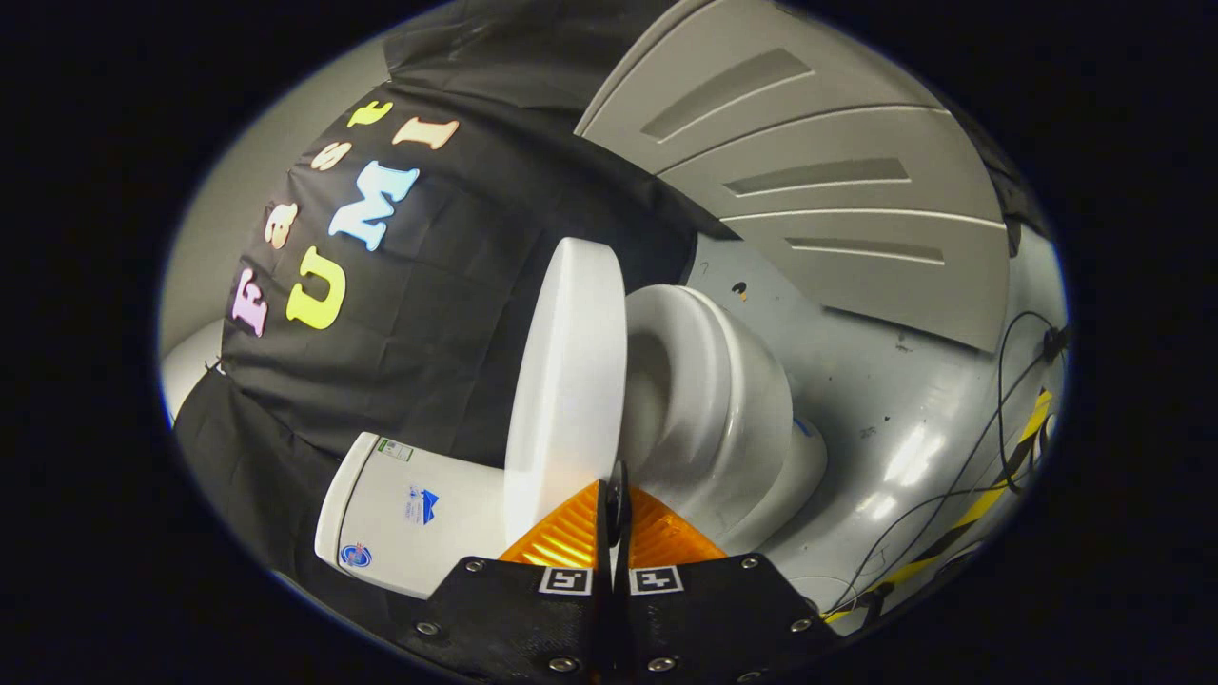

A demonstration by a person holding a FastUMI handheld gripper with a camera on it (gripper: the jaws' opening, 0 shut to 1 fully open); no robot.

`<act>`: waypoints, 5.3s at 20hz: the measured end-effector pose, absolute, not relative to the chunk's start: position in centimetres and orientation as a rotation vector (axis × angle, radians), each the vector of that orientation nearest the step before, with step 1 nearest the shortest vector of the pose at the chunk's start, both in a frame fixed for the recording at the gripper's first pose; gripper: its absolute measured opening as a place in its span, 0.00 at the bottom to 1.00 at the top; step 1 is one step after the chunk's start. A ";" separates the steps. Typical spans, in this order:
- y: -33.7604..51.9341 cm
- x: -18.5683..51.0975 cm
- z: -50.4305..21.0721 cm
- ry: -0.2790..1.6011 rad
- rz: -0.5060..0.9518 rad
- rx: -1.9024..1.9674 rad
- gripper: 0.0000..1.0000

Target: Open the toilet lid.

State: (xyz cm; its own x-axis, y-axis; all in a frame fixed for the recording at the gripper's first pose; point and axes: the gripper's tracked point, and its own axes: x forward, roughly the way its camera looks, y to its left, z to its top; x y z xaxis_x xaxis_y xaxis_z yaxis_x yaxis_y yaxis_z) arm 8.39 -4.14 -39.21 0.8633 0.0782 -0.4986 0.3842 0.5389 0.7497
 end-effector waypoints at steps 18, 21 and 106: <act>2.2 9.9 -27.7 0.501 -0.106 0.490 0.00; 3.0 10.1 -26.7 0.496 -0.115 0.436 0.00; 27.1 12.8 -7.9 0.244 0.371 -0.065 0.95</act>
